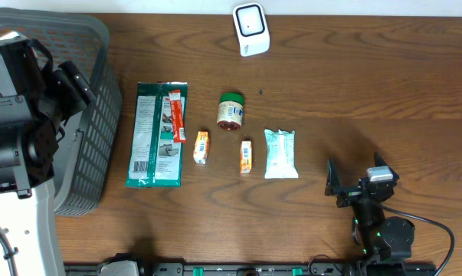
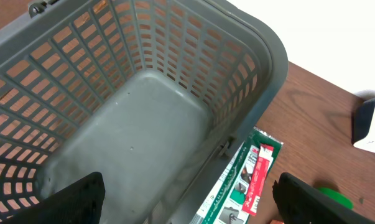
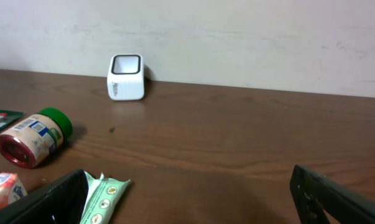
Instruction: Scan the item barcode
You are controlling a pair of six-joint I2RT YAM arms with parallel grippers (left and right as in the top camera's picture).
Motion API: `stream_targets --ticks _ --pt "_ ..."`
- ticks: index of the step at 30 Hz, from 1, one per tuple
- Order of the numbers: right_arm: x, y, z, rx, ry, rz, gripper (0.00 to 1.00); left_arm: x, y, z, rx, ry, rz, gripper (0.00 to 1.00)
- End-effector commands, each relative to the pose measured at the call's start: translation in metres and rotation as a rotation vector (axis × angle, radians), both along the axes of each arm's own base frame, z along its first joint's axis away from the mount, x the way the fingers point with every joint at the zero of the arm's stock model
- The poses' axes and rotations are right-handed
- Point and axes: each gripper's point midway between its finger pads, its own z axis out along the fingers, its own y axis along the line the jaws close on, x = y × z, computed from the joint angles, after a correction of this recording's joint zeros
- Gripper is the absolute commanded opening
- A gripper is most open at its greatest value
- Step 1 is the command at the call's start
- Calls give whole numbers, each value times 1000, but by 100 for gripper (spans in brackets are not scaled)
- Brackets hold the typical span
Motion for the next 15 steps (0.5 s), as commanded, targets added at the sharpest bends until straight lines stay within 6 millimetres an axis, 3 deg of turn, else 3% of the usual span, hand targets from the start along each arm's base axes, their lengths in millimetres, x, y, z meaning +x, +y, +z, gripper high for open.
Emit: stream_targets --ticks 1,15 --pt "0 3 -1 -4 2 11 99 -2 4 2 10 -2 18 88" --pt "-1 6 -1 64 11 25 99 -2 4 2 10 -1 18 88"
